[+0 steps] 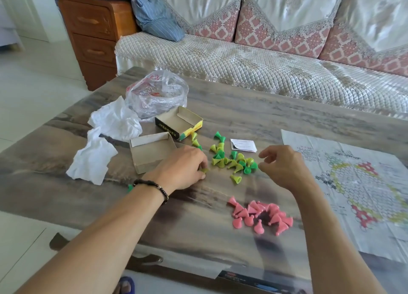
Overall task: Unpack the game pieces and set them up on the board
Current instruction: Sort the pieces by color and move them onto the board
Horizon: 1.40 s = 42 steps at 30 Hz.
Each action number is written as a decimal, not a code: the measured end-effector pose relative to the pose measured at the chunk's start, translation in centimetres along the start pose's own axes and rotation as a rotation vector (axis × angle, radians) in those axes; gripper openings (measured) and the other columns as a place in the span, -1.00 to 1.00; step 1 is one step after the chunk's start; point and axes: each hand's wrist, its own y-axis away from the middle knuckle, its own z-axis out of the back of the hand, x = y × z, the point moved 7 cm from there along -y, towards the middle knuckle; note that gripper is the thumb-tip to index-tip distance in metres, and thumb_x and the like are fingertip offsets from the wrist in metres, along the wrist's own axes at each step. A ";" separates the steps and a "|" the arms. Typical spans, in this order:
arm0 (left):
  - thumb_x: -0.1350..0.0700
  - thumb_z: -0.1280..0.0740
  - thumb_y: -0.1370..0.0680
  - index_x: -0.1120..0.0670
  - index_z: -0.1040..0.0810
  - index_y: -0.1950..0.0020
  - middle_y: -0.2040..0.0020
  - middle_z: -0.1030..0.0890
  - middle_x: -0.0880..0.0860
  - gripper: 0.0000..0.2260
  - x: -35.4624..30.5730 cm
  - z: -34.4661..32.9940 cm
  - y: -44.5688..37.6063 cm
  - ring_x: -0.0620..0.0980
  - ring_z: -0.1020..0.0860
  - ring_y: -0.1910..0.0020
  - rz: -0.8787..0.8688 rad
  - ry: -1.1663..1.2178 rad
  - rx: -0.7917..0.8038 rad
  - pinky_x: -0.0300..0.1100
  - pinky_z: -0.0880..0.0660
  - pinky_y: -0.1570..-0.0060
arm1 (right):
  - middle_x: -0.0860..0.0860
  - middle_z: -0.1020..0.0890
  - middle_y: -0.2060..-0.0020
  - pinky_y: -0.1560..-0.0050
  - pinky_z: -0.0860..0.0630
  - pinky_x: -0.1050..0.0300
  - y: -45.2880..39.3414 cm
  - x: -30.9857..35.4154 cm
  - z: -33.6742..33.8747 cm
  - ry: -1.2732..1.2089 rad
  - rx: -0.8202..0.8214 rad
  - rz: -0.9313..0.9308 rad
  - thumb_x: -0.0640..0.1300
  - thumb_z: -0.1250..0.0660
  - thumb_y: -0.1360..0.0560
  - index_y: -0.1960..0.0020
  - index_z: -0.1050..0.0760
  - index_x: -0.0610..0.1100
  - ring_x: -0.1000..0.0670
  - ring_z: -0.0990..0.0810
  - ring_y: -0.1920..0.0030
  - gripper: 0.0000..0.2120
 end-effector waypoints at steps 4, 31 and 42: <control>0.09 -0.44 -0.49 0.01 -0.57 -0.19 0.05 -0.64 0.01 -0.72 -0.5 -0.2 -1.4 0.01 -0.56 0.00 0.022 0.073 -0.094 -0.14 -0.47 0.06 | -0.01 -0.56 0.00 0.02 -0.41 0.12 -0.1 0.8 -1.3 0.096 0.000 0.055 0.01 -0.48 -0.37 -0.12 -0.56 -0.02 -0.05 -0.53 -0.04 -0.65; 0.15 -0.44 -0.48 -0.02 -0.65 0.01 0.15 -0.49 -0.07 -0.87 -1.4 0.5 -5.5 -0.09 -0.39 0.14 -0.079 -0.057 0.023 -0.22 -0.32 0.13 | -0.04 -0.69 0.09 0.05 -0.54 0.14 -0.3 1.3 -3.0 0.071 0.019 0.193 -0.30 -0.31 -0.43 0.07 -0.69 -0.10 -0.05 -0.61 0.04 -0.78; 0.27 -0.52 -0.37 -0.05 -0.66 0.18 0.19 -0.66 0.08 -0.79 2.8 4.9 1.2 -0.15 -0.52 0.34 0.096 0.415 -0.032 -0.09 -0.55 0.21 | 0.25 -0.54 0.47 0.35 -0.35 0.48 2.7 8.2 -3.3 -0.331 0.127 0.378 -0.27 -0.46 -0.37 0.18 -0.70 -0.10 0.34 -0.49 0.42 -0.90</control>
